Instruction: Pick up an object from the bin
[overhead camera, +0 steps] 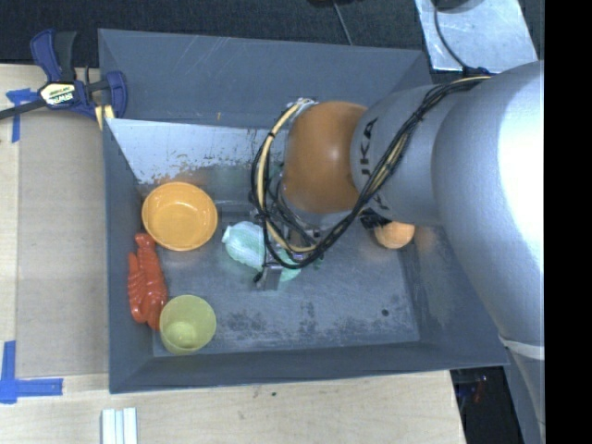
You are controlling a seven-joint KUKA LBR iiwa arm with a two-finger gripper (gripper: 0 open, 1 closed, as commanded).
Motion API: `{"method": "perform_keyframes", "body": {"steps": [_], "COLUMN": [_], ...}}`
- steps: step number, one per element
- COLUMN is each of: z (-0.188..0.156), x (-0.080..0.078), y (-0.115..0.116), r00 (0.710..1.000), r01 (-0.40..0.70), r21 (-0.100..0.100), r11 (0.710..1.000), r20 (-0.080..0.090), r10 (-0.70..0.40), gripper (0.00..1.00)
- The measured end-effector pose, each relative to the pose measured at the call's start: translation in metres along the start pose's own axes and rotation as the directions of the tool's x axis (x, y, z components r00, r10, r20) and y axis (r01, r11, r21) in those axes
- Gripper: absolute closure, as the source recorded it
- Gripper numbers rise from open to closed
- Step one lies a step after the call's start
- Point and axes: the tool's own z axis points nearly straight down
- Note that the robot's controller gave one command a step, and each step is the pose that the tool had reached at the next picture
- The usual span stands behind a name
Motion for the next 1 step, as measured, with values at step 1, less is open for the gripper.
{"method": "perform_keyframes", "body": {"steps": [1], "z": [-0.0004], "x": [0.0195], "y": [0.0002], "r00": [0.935], "r01": [-0.355], "r21": [0.005], "r11": [0.935], "r20": [-0.020], "r10": [0.355], "gripper": [1.00]}}
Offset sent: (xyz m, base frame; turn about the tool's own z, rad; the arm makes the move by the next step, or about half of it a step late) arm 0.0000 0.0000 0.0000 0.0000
